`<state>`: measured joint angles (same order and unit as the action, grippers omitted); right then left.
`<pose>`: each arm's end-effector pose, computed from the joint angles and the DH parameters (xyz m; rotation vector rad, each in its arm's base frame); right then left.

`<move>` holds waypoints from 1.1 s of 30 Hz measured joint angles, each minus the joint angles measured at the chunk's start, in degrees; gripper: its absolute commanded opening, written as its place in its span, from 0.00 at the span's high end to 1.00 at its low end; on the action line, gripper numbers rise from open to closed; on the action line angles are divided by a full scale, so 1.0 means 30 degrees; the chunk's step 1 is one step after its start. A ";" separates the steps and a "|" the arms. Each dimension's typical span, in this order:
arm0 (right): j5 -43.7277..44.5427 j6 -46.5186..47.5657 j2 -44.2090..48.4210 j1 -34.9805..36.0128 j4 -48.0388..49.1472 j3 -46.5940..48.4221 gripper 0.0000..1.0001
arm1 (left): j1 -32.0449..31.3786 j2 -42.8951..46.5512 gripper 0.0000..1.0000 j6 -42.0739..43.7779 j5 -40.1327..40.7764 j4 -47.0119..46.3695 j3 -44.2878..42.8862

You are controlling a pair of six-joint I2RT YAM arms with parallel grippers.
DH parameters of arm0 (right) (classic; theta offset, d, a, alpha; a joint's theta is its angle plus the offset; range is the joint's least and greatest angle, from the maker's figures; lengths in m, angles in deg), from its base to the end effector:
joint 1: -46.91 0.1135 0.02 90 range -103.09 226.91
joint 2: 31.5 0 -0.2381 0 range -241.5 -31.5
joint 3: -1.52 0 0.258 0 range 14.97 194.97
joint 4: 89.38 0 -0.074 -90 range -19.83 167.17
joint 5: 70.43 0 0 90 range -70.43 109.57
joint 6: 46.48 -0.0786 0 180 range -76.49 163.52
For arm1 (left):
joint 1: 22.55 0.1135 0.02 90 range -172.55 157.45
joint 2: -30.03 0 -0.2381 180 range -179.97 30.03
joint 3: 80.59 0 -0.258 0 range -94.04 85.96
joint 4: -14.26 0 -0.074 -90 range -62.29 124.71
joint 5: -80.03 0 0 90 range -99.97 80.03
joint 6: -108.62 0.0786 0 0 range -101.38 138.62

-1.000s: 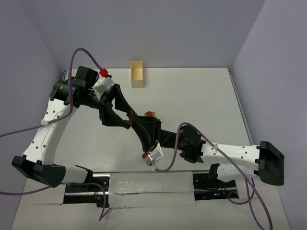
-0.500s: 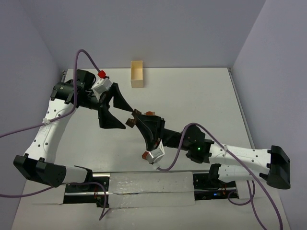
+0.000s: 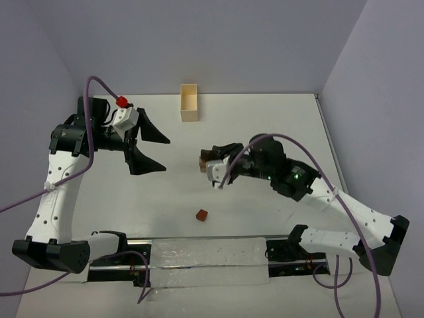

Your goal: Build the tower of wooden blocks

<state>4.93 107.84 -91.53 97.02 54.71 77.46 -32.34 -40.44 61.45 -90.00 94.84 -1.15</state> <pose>0.1709 0.2354 0.3392 -1.6909 0.8857 0.0777 0.2030 -0.1136 0.3997 1.2889 1.3779 -1.2695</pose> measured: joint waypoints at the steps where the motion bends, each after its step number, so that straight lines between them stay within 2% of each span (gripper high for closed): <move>1: -0.0333 -0.0229 -0.0513 -0.0659 -0.1105 0.0671 1.00 | 0.0031 0.0166 0.01 0.0057 0.0119 -0.0039 -0.0001; 7: -0.2466 -0.0571 -0.4079 -0.3731 -0.7695 0.4181 1.00 | 0.0149 0.0426 0.01 0.0271 0.1354 -0.0240 0.0405; 11: -0.3563 -0.0518 -0.7169 -0.4454 -1.1195 0.7087 1.00 | 0.0327 0.1424 0.01 -0.1355 0.2398 -0.1604 0.1950; 16: -0.4817 -0.0257 -1.0991 -0.5299 -1.4287 1.1070 1.00 | 0.1020 0.2089 0.01 -0.2259 0.2429 -0.2268 0.2677; 22: -0.4900 -0.0492 -1.5360 -0.5855 -1.6380 1.6200 1.00 | 0.2439 0.2534 0.01 -0.2295 0.1556 -0.2350 0.2710; 27: -0.4131 -0.1205 -1.6941 -0.5824 -1.6612 1.7528 1.00 | 0.4351 0.2847 0.01 -0.2385 0.0190 -0.2365 0.2962; 33: -0.2782 -0.1805 -1.8146 -0.5482 -1.6867 1.8801 1.00 | 0.5652 0.2878 0.01 -0.2701 -0.0722 -0.2483 0.3146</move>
<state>-3.42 102.42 -145.97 80.57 4.11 133.87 -15.38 -31.81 53.35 -92.16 87.39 8.29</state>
